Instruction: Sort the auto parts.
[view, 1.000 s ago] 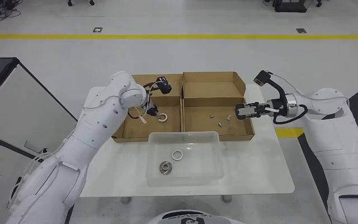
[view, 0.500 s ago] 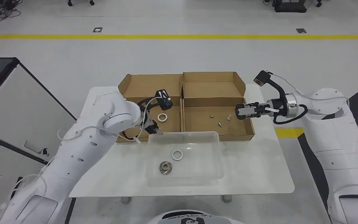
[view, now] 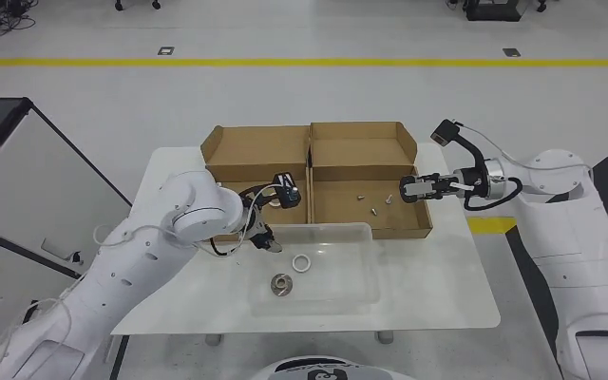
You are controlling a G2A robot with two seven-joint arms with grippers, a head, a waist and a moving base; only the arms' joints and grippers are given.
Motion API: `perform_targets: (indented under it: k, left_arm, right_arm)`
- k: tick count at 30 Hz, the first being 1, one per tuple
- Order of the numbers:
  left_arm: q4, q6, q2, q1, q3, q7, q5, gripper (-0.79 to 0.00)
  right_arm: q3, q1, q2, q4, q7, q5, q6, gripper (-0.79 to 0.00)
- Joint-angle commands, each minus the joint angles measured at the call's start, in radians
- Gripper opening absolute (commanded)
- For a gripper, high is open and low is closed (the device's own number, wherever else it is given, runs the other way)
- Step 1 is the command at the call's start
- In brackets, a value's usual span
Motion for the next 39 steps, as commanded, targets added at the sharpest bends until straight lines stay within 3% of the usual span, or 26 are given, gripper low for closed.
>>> perform_targets:
  k: [1,10,12,20,25,33,39]
  left_arm:
    - [0.000,0.000,0.000,0.000,0.000,0.000,0.000,0.000]
    - [0.001,0.017,0.000,0.011,0.002,0.020,0.018,0.000]
    - [-0.032,0.013,-0.001,0.024,0.021,0.036,0.029,0.000]
    - [-0.134,-0.014,-0.023,-0.004,0.136,0.014,0.065,0.000]
    - [-0.119,-0.009,-0.042,-0.052,0.229,0.009,0.054,0.000]
    - [-0.083,0.000,-0.067,-0.109,0.321,0.000,0.048,-0.215]
    - [-0.046,-0.009,-0.078,-0.131,0.373,0.009,0.061,-0.259]
  right_arm:
    - [0.000,0.000,0.000,0.000,0.000,0.000,0.000,0.000]
    - [0.000,0.000,0.000,0.000,0.000,0.000,0.000,0.000]
    - [0.000,0.000,0.000,0.000,0.000,0.000,0.000,0.000]
    - [0.000,0.000,0.000,0.000,0.000,0.000,0.000,0.000]
    - [0.000,0.000,0.000,0.000,0.000,0.000,0.000,0.000]
    - [0.000,0.000,0.000,0.000,0.000,0.000,0.000,0.000]
    - [0.000,0.000,0.000,0.000,0.000,0.000,0.000,0.000]
